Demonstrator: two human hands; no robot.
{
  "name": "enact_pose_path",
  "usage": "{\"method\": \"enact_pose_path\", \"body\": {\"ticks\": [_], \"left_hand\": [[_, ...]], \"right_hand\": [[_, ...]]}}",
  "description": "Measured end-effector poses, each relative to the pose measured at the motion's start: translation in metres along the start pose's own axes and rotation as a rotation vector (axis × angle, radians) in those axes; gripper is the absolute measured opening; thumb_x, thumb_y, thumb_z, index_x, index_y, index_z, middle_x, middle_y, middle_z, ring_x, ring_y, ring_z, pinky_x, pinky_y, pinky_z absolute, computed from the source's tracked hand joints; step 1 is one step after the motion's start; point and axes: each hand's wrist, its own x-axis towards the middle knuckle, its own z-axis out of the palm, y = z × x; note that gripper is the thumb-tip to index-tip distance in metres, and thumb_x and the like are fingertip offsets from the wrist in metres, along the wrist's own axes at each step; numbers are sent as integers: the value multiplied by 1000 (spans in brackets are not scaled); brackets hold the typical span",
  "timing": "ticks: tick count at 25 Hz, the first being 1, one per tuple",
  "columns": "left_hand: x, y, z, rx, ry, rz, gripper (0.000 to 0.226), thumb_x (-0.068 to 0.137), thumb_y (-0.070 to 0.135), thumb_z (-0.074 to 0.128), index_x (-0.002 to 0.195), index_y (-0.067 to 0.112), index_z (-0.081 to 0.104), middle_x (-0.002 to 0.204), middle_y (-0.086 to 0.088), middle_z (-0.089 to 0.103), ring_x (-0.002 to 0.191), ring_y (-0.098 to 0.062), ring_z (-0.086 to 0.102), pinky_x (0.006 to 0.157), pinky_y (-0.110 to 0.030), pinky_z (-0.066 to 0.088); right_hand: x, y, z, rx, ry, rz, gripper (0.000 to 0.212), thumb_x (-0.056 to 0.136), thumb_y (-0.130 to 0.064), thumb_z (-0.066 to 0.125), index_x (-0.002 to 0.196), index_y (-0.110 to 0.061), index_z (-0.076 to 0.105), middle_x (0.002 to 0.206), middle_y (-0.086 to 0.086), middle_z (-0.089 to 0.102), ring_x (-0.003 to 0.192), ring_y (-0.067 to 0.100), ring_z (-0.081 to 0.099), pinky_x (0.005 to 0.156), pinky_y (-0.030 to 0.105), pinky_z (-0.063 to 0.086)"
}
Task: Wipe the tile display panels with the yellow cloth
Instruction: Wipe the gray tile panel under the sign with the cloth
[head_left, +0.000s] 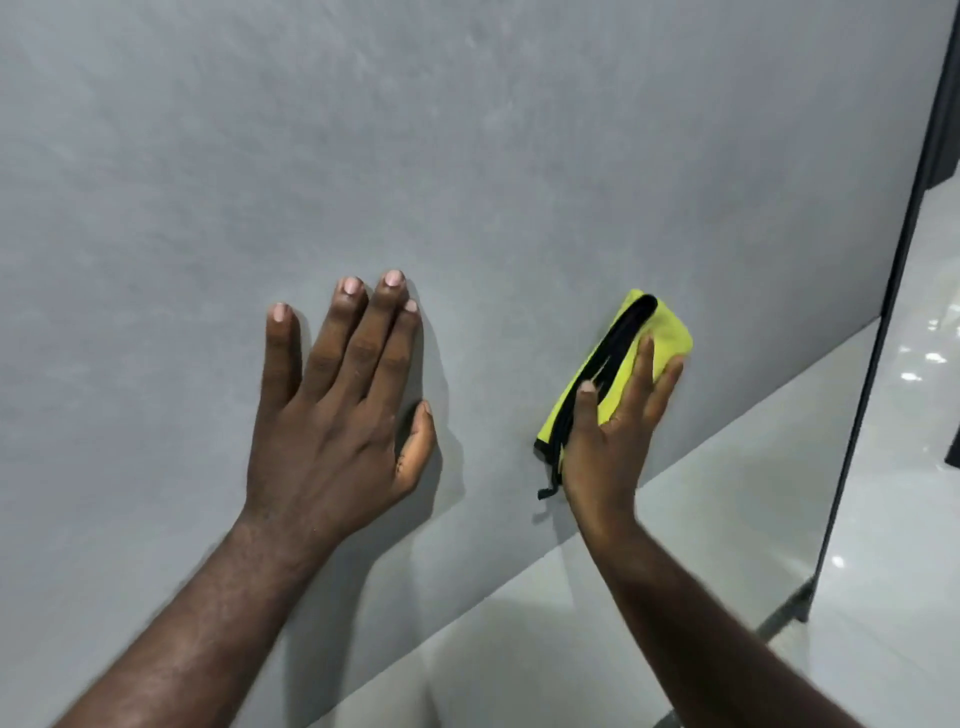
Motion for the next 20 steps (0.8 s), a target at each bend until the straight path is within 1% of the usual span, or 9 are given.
{"method": "enact_pose_path", "body": {"ticks": [4, 5, 7, 9, 12, 13, 16, 17, 20], "left_hand": [[-21, 29, 16, 7, -65, 91, 78, 104, 40, 57, 170, 7, 31, 177, -13, 27, 165, -34, 23, 132, -62, 14], [-26, 31, 18, 24, -61, 94, 78, 104, 40, 58, 169, 6, 32, 177, -13, 29, 165, -34, 25, 132, -61, 13], [-33, 34, 22, 63, -47, 109, 78, 103, 39, 61, 168, 5, 35, 175, -14, 33, 163, -35, 28, 132, -62, 12], [-37, 38, 25, 79, -33, 114, 77, 102, 37, 63, 167, 4, 38, 173, -16, 35, 161, -37, 31, 130, -64, 13], [-40, 40, 27, 76, -32, 105, 76, 100, 36, 63, 166, 4, 39, 172, -17, 37, 159, -39, 33, 127, -68, 19], [-40, 41, 28, 79, -30, 106, 76, 100, 35, 63, 166, 4, 40, 171, -18, 38, 159, -40, 34, 125, -70, 23], [-42, 43, 28, 97, -22, 112, 76, 101, 36, 61, 166, 4, 39, 171, -18, 37, 158, -41, 36, 122, -72, 28], [-43, 43, 28, 98, -22, 110, 76, 101, 35, 60, 166, 3, 38, 172, -18, 37, 158, -41, 36, 122, -72, 28], [-44, 41, 30, 86, -26, 102, 74, 102, 32, 59, 167, 3, 38, 173, -18, 35, 160, -41, 31, 124, -71, 24]], "right_hand": [[-61, 57, -17, -46, -259, -290, 75, 103, -15, 68, 166, -31, 31, 178, 7, 2, 165, 23, 9, 131, 36, 21], [-74, 74, -18, -54, -231, -208, 77, 103, -22, 66, 165, -42, 26, 178, 5, 6, 165, 20, 12, 131, 37, 22], [-94, 97, -21, -11, -89, 266, 79, 100, -37, 59, 158, -62, 11, 177, -3, 15, 161, 7, 16, 130, 45, 24], [-113, 94, -18, -23, -67, 400, 78, 99, -35, 59, 160, -49, 13, 175, -2, 21, 159, 4, 19, 129, 44, 25], [-130, 92, -17, -30, -154, 57, 75, 98, -20, 67, 163, -15, 31, 168, 11, 28, 159, 18, 24, 127, 32, 27], [-127, 106, -16, -77, -126, 64, 73, 99, -20, 66, 163, -12, 32, 166, 11, 30, 157, 17, 27, 127, 33, 28], [-119, 133, -13, -39, 61, 737, 72, 107, -25, 58, 169, -22, 22, 156, 12, 41, 145, 25, 44, 121, 43, 38], [-124, 128, -14, -28, 50, 789, 74, 107, -26, 60, 169, -24, 20, 155, 9, 41, 144, 26, 46, 119, 39, 38], [-144, 92, -14, 32, -86, 345, 78, 99, -31, 68, 165, -31, 25, 148, -15, 38, 144, 10, 40, 116, 26, 38]]}}
